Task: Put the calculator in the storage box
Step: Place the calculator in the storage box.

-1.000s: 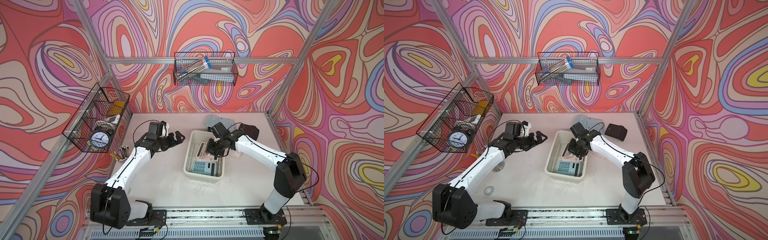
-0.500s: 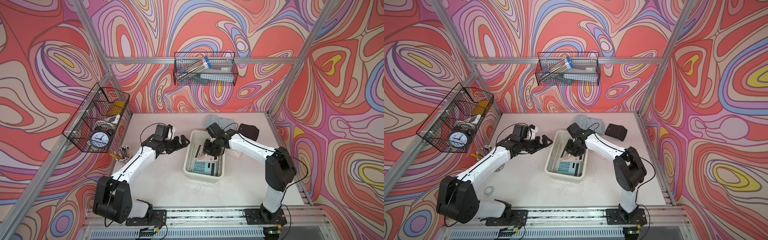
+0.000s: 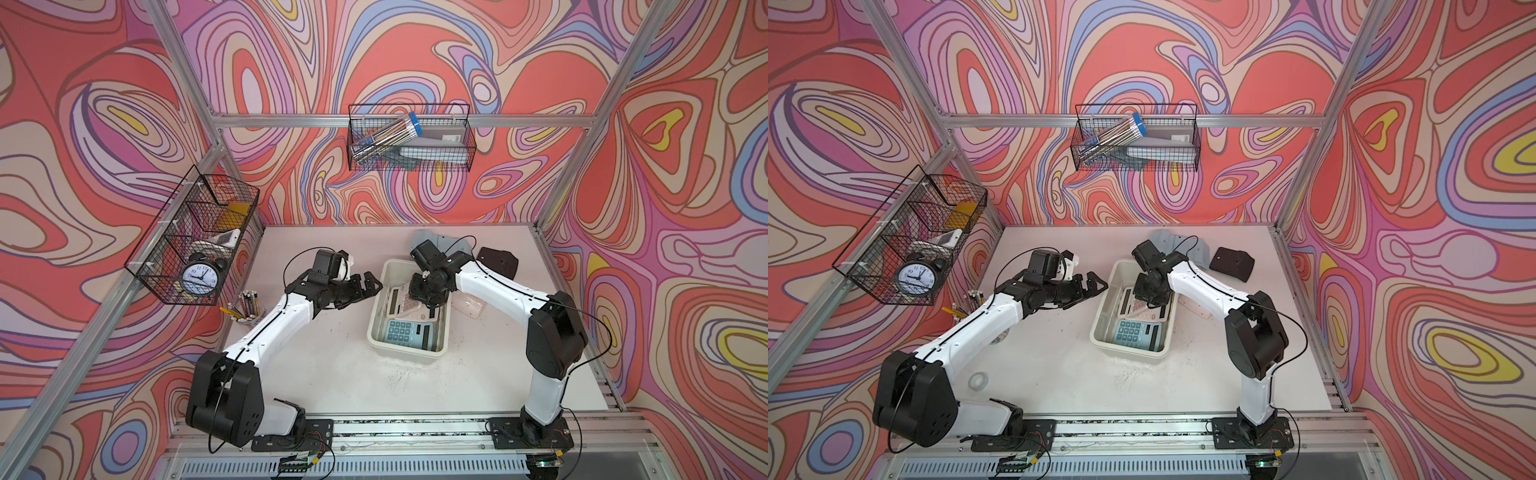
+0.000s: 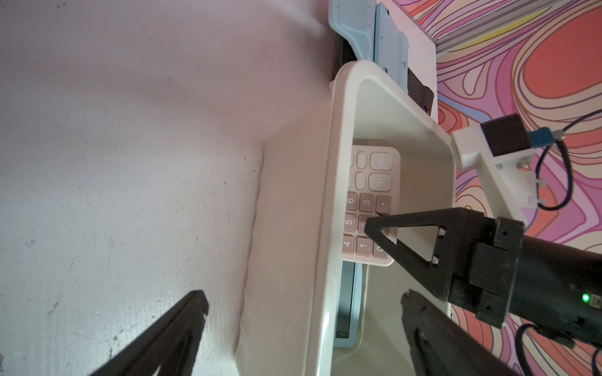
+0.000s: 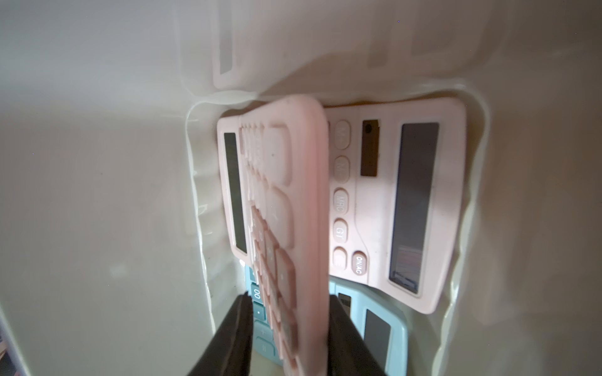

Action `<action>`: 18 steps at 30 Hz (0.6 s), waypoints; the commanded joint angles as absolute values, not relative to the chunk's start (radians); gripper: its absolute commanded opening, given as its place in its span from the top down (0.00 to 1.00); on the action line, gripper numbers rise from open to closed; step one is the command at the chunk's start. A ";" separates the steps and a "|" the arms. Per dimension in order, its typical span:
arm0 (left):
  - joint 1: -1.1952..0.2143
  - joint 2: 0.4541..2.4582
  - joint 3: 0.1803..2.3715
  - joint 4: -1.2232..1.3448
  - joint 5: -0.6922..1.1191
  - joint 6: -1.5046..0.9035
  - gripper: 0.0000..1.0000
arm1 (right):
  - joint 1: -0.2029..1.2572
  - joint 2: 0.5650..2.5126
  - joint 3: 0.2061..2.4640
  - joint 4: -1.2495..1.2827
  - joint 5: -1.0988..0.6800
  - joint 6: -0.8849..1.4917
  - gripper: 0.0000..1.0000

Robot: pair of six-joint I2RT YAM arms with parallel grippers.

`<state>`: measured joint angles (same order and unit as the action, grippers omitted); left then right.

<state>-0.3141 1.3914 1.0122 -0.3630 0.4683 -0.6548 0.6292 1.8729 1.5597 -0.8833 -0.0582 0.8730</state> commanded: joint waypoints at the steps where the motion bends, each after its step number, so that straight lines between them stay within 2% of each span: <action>1: -0.324 1.395 1.019 -0.354 0.469 -0.654 0.01 | 0.629 1.843 1.594 -0.943 0.024 0.854 0.63; 8: -0.330 1.372 1.020 -0.369 0.455 -0.653 0.01 | 0.629 1.802 1.640 -1.012 0.119 0.842 0.59; 14: -0.334 1.343 1.009 -0.390 0.445 -0.653 0.01 | 0.630 1.742 1.654 -1.013 0.124 0.821 0.57; 18: -0.343 1.300 0.982 -0.412 0.429 -0.652 0.01 | 0.629 1.685 1.631 -0.998 0.144 0.798 0.49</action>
